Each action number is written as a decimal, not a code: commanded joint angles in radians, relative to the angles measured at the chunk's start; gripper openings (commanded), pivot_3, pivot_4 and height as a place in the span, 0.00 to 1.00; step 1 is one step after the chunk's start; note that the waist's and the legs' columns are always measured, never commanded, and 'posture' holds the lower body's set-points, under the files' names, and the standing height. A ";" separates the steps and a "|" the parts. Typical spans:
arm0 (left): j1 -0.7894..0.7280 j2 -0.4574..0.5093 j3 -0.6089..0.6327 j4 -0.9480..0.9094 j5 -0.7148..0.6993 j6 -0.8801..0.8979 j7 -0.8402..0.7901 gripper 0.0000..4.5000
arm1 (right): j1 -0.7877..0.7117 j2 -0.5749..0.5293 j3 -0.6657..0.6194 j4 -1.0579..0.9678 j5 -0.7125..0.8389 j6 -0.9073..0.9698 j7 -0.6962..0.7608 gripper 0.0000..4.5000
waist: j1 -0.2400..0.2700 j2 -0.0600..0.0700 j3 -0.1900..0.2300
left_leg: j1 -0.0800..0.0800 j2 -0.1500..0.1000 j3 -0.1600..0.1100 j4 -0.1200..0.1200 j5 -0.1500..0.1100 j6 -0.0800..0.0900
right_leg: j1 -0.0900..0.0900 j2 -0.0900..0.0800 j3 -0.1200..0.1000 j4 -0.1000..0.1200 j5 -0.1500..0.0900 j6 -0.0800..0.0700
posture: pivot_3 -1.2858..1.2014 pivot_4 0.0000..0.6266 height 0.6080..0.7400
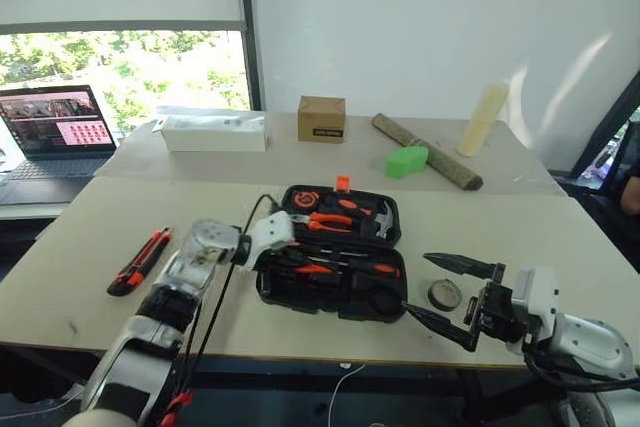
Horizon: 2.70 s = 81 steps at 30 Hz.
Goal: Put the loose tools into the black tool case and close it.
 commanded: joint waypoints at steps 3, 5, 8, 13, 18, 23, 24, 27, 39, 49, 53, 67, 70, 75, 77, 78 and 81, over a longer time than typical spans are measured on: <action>0.342 0.052 0.363 -0.266 -0.141 -0.101 0.205 0.46 | 0.006 0.011 -0.002 -0.023 0.023 -0.036 0.018 1.00 | -0.008 0.001 0.000 | 0.002 0.000 0.000 -0.005 0.001 -0.002 | 0.000 -0.001 0.000 -0.001 -0.001 -0.001 | 0.52 0.24 1.00; 0.493 0.026 0.471 -0.359 -0.158 -0.101 0.300 0.65 | -0.004 0.021 0.007 -0.019 0.018 -0.047 0.018 1.00 | -0.006 0.001 0.000 | 0.002 0.000 0.001 -0.005 0.000 -0.001 | 0.001 -0.002 -0.001 -0.002 -0.001 -0.001 | 0.52 0.24 1.00; 0.696 -0.040 0.613 -0.458 -0.193 -0.086 0.428 0.89 | -0.029 0.035 0.015 -0.021 0.022 -0.052 0.012 1.00 | -0.003 0.001 0.000 | 0.003 -0.001 0.001 -0.005 -0.002 0.000 | 0.002 -0.005 -0.002 -0.003 0.000 0.000 | 0.52 0.24 1.00; 0.915 -0.152 0.781 -0.508 -0.257 -0.060 0.599 0.99 | -0.054 0.038 0.022 -0.046 0.050 -0.023 -0.002 1.00 | 0.016 0.000 0.000 | 0.007 -0.002 0.001 -0.005 -0.003 0.001 | 0.005 -0.007 -0.003 -0.004 -0.001 0.000 | 0.52 0.24 1.00; 0.977 -0.173 0.790 -0.541 -0.289 -0.028 0.664 0.99 | -0.055 0.027 0.031 -0.054 0.063 -0.006 0.004 1.00 | 0.028 0.000 0.000 | 0.008 -0.002 0.001 -0.004 -0.003 0.000 | 0.005 -0.008 -0.004 -0.003 -0.005 -0.006 | 0.52 0.24 1.00; 0.829 -0.040 0.733 -0.539 -0.355 0.200 0.722 0.99 | -0.070 0.014 0.032 -0.051 0.064 0.010 0.007 1.00 | 0.035 -0.001 -0.001 | 0.008 -0.002 0.001 -0.004 -0.002 0.000 | 0.006 -0.006 -0.004 -0.002 -0.005 -0.006 | 0.52 0.24 1.00; 0.786 0.004 0.714 -0.520 -0.364 0.239 0.708 0.99 | -0.073 0.012 0.035 -0.051 0.062 0.014 0.008 1.00 | 0.032 -0.001 -0.001 | 0.008 -0.002 0.002 -0.004 -0.002 -0.001 | 0.006 -0.005 -0.003 -0.002 -0.004 -0.006 | 0.52 0.24 1.00; 0.614 0.189 0.597 -0.391 -0.337 0.427 0.659 0.99 | -0.084 0.011 0.052 -0.045 0.048 0.020 0.010 1.00 | 0.029 -0.001 -0.001 | 0.008 -0.002 0.002 -0.005 -0.002 -0.002 | 0.006 -0.004 -0.003 -0.001 -0.002 -0.003 | 0.52 0.24 1.00; 0.233 0.364 0.267 0.077 -0.162 0.583 0.540 0.94 | -0.082 0.007 0.067 -0.039 0.050 0.024 0.011 1.00 | 0.008 -0.001 0.000 | 0.009 -0.002 0.004 -0.014 0.004 -0.015 | 0.003 0.001 -0.002 -0.002 -0.003 -0.004 | 0.52 0.24 1.00; 0.191 0.346 0.354 0.070 -0.284 0.470 0.269 0.37 | -0.108 0.066 0.069 -0.074 0.156 0.045 -0.017 1.00 | 0.016 -0.002 0.000 | 0.010 -0.001 0.003 -0.015 0.002 -0.011 | 0.003 0.000 -0.003 -0.001 -0.003 -0.005 | 0.52 0.24 1.00; 0.186 0.347 0.337 -0.052 -0.351 0.411 0.088 0.37 | -0.093 0.068 0.055 -0.105 0.172 0.049 -0.018 1.00 | 0.016 -0.002 0.000 | 0.008 -0.001 0.003 -0.015 0.004 -0.015 | 0.001 -0.001 -0.003 -0.002 -0.003 -0.005 | 0.52 0.24 1.00; -0.084 0.252 -0.256 -0.296 -0.035 0.223 -0.198 0.37 | 0.157 -0.169 -0.097 -0.097 0.057 0.106 0.049 1.00 | 0.013 -0.002 0.000 | 0.005 -0.004 0.002 -0.007 -0.002 -0.004 | 0.003 0.003 0.001 -0.003 -0.004 -0.002 | 0.52 0.24 1.00; -0.127 0.198 -0.339 -0.226 0.064 0.148 -0.182 0.37 | 0.165 -0.183 -0.096 -0.091 0.025 0.130 0.025 1.00 | 0.016 -0.002 0.000 | 0.004 -0.004 0.001 -0.007 -0.002 -0.004 | 0.003 0.003 0.000 -0.003 -0.004 -0.002 | 0.52 0.24 1.00; -0.169 0.106 -0.392 -0.161 0.133 0.110 -0.150 0.37 | 0.171 -0.178 -0.092 -0.100 0.015 0.144 0.014 1.00 | 0.024 -0.002 0.000 | 0.001 -0.004 0.000 -0.003 -0.004 -0.001 | 0.003 0.002 0.000 -0.004 -0.004 0.000 | 0.52 0.24 1.00; -0.171 0.089 -0.404 -0.149 0.141 0.104 -0.162 0.37 | 0.178 -0.172 -0.090 -0.099 0.011 0.137 0.014 1.00 | 0.024 -0.002 0.000 | 0.000 -0.004 0.000 -0.003 -0.004 -0.001 | 0.002 0.002 0.000 -0.004 -0.004 0.000 | 0.52 0.24 1.00; -0.171 0.084 -0.409 -0.146 0.141 0.099 -0.174 0.37 | 0.181 -0.169 -0.090 -0.099 0.011 0.136 0.012 1.00 | 0.023 -0.002 0.000 | -0.001 -0.004 0.000 -0.002 -0.004 -0.001 | 0.002 0.002 0.000 -0.004 -0.004 0.001 | 0.52 0.24 1.00; -0.178 0.074 -0.425 -0.127 0.167 0.074 -0.187 0.37 | 0.195 -0.157 -0.088 -0.091 -0.002 0.115 0.017 1.00 | 0.023 -0.002 0.000 | 0.000 -0.005 0.000 -0.002 -0.004 0.000 | 0.002 0.002 0.000 -0.004 -0.004 0.001 | 0.52 0.24 1.00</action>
